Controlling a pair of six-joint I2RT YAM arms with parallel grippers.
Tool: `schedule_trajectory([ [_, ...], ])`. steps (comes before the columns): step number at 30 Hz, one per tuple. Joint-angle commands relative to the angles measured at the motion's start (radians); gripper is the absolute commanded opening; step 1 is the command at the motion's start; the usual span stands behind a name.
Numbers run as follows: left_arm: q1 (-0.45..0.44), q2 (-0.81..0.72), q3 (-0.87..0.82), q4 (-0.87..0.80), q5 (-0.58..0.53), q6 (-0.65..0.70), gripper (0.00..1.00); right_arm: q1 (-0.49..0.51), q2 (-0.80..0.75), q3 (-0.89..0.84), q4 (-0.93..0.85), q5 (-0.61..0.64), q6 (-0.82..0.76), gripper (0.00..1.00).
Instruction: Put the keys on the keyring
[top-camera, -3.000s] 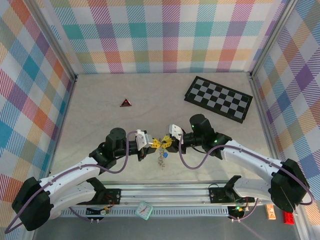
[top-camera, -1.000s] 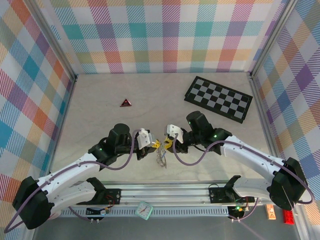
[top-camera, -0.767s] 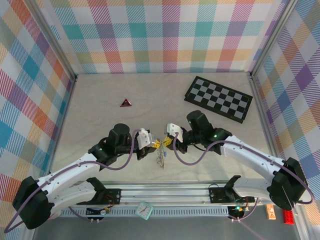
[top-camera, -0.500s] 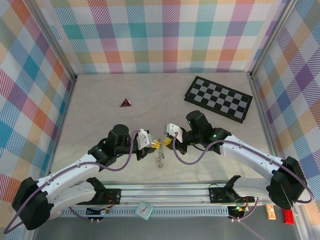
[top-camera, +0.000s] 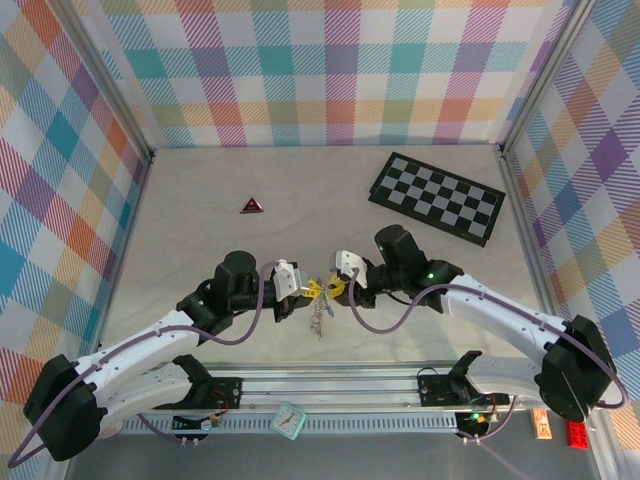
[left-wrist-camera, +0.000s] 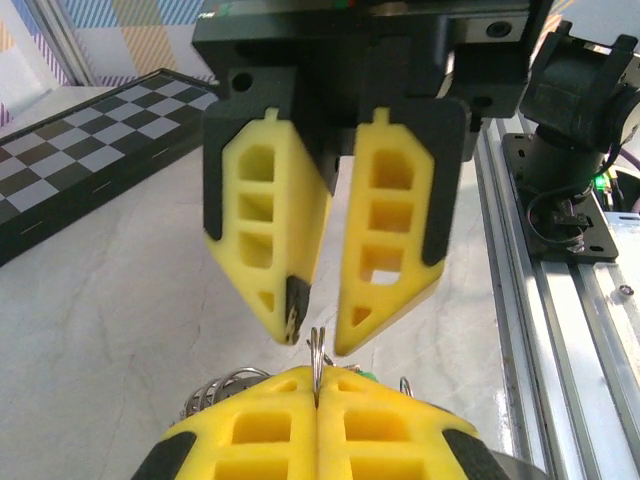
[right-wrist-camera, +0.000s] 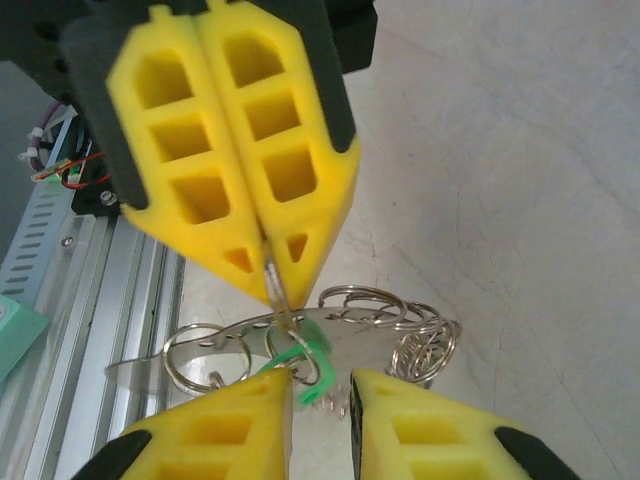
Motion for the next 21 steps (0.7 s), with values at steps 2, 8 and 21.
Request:
schedule_trajectory([
  [2, -0.007, -0.015, -0.015, 0.095, 0.046, -0.022, 0.00, -0.006, -0.035, -0.027, 0.079, -0.059, -0.009, 0.24],
  [8, -0.007, -0.003, -0.018, 0.128, 0.052, -0.036, 0.00, -0.006, -0.019, -0.038, 0.166, -0.109, 0.038, 0.25],
  [21, -0.007, -0.004, -0.035, 0.182, 0.053, -0.060, 0.00, -0.007, 0.014, -0.036, 0.196, -0.114, 0.041, 0.00],
])
